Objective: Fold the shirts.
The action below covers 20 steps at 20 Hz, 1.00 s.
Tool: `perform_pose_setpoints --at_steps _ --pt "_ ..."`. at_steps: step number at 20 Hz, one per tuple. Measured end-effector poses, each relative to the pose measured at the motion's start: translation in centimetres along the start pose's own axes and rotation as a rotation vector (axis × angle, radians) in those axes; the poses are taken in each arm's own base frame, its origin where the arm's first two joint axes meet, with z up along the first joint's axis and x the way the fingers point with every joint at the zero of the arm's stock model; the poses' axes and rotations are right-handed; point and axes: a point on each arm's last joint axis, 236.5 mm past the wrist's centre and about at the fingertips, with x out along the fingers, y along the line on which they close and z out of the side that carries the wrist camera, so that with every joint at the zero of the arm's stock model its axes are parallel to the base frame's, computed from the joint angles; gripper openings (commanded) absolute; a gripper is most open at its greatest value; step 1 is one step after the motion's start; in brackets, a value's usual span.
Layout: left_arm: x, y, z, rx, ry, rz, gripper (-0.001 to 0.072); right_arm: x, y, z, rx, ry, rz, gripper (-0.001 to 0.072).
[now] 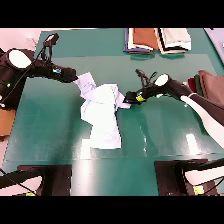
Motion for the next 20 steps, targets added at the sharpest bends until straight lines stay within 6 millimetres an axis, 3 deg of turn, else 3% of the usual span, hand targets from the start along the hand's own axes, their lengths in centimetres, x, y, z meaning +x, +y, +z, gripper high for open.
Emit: perform_pose_setpoints --at_steps 3,5,6,8,9,12,14,16,18,20 --pt "-0.4 -0.2 0.3 0.006 -0.011 0.001 0.0025 0.0 0.4 0.3 -0.057 0.024 -0.021 0.0015" --pt "-2.3 -0.9 2.1 0.034 -0.072 0.007 0.0025 -2.5 1.7 2.3 -0.116 -0.035 -0.029 0.0015" --pt "-4.0 -1.5 3.6 0.059 -0.126 0.014 0.0025 -5.1 2.7 4.1 -0.152 -0.099 -0.030 0.0015" --pt "-9.9 -3.8 7.7 0.132 -0.294 0.029 0.0025 -12.1 5.7 7.7 -0.233 -0.262 -0.030 0.0015" --pt "-13.6 -5.3 9.6 0.170 -0.387 0.032 0.0024 -16.9 7.9 9.3 -0.280 -0.369 -0.024 0.0015" --pt "-26.9 -10.9 12.9 0.284 -0.692 0.025 0.0025 -31.3 14.4 10.5 -0.427 -0.670 -0.029 0.0015" --pt "-35.5 -14.5 12.7 0.348 -0.876 0.015 0.0025 -39.9 18.5 8.5 -0.525 -0.844 -0.044 0.0015" --pt "-42.7 -17.3 11.4 0.400 -1.031 0.008 0.0025 -46.7 21.3 5.7 -0.598 -0.993 -0.081 0.0014" --pt "-48.2 -19.3 9.7 0.439 -1.151 0.003 0.0025 -52.2 23.3 2.6 -0.643 -1.124 -0.121 0.0014" --pt "-51.7 -20.1 8.4 0.465 -1.227 0.027 0.0024 -56.1 23.8 0.2 -0.649 -1.224 -0.176 0.0014"
